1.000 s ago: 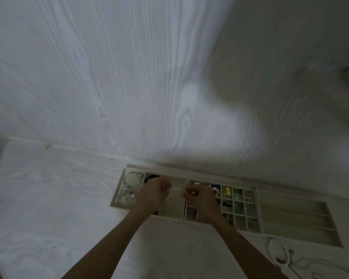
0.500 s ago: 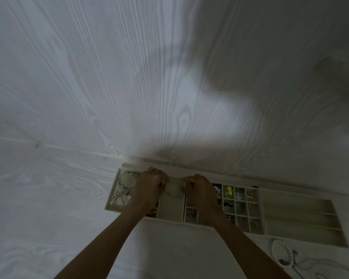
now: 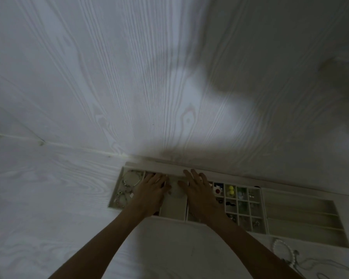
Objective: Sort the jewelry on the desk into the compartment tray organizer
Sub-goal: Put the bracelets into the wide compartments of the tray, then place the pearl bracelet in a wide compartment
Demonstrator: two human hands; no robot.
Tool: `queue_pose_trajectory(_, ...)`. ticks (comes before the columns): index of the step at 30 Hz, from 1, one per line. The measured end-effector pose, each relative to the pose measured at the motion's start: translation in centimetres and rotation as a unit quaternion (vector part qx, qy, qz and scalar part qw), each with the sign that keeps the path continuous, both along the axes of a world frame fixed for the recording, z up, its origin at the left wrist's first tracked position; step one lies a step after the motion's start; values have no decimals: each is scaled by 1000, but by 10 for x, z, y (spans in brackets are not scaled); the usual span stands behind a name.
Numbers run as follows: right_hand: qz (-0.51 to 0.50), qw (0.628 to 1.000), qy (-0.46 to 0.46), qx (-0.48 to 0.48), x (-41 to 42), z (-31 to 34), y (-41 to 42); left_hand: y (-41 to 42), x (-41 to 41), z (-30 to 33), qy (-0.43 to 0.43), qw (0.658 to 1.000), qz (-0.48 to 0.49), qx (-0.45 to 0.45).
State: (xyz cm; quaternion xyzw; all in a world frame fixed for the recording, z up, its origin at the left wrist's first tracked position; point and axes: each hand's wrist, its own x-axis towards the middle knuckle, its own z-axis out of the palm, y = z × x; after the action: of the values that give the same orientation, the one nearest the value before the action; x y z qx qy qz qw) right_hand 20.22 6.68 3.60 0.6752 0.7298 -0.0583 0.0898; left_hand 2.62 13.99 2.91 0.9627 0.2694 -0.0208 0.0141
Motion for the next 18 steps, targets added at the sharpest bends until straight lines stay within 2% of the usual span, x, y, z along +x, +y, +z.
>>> queue_pose_trajectory(2, -20, 999, -25, -7, 1, -1, 4, 1, -1, 3, 23, 1000, 2, -1)
queue_pose_trajectory(4, -17, 1000, -11, -24, 0, 2, 5, 0, -1, 5, 28, 1000, 12, -3)
queue_pose_trajectory(9, 32, 999, 14, 30, -4, 7, -6, -4, 2, 8, -8, 1000, -22, -4)
queue_pose_trajectory(15, -19, 1000, 17, -9, -4, 5, -1, -4, 3, 6, -3, 1000, -22, 5)
queue_pose_trajectory(18, -7, 998, 48, 50, -5, 10, -9, -7, 1, 5, -20, 1000, -1, -2)
